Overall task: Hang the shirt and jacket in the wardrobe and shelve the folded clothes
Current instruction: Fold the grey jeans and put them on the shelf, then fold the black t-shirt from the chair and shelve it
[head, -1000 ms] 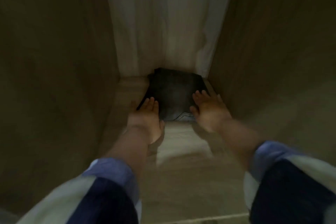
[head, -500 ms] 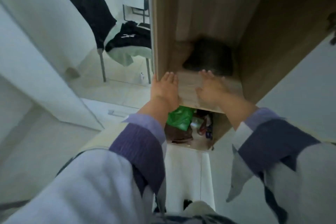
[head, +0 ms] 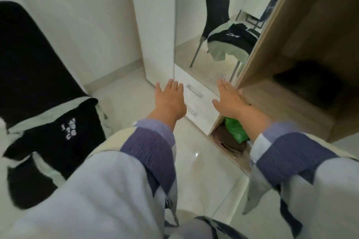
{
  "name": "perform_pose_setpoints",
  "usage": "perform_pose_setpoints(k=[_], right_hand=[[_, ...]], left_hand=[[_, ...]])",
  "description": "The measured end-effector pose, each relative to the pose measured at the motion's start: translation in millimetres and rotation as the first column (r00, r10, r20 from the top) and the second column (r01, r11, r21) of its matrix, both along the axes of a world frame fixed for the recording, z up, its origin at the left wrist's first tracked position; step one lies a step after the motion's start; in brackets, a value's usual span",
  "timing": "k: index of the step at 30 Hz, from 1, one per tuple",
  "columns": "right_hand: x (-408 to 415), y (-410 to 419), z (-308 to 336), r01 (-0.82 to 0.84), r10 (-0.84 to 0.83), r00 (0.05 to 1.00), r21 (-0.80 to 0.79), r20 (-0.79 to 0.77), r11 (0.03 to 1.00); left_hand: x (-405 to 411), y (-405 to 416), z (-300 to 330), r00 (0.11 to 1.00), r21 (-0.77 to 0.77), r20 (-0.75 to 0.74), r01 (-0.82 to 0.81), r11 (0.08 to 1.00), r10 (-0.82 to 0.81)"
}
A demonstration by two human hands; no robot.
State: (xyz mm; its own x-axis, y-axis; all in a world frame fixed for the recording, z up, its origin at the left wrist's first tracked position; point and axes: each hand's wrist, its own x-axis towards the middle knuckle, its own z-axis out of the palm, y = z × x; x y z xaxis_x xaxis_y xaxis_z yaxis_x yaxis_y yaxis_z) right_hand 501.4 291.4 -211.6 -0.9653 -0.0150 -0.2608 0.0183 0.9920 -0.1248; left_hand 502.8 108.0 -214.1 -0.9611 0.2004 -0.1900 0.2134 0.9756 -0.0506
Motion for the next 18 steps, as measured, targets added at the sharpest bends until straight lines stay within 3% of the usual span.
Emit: perform_pose_setpoints(k=[5,10,18], right_hand=[[19.0,-91.0,-12.7,-0.223,0.223,0.973,-0.01,0.062,0.975],[25.2,-202.7,-21.3,-0.438,0.438,0.898,-0.019,0.05,0.899],[30.7,-371.7,-50.6,-0.628,0.623,0.775,0.024,0.103,0.778]], left_hand=[[60.2,-100.1,-11.9,0.967,-0.061,0.056,-0.245,0.968,0.248],[106.1,-208.4,-15.7,0.866,-0.049,0.042,-0.497,0.866,0.499],[144.7,-363.0,-44.7,0.734,-0.02,0.101,-0.673,0.739,0.672]])
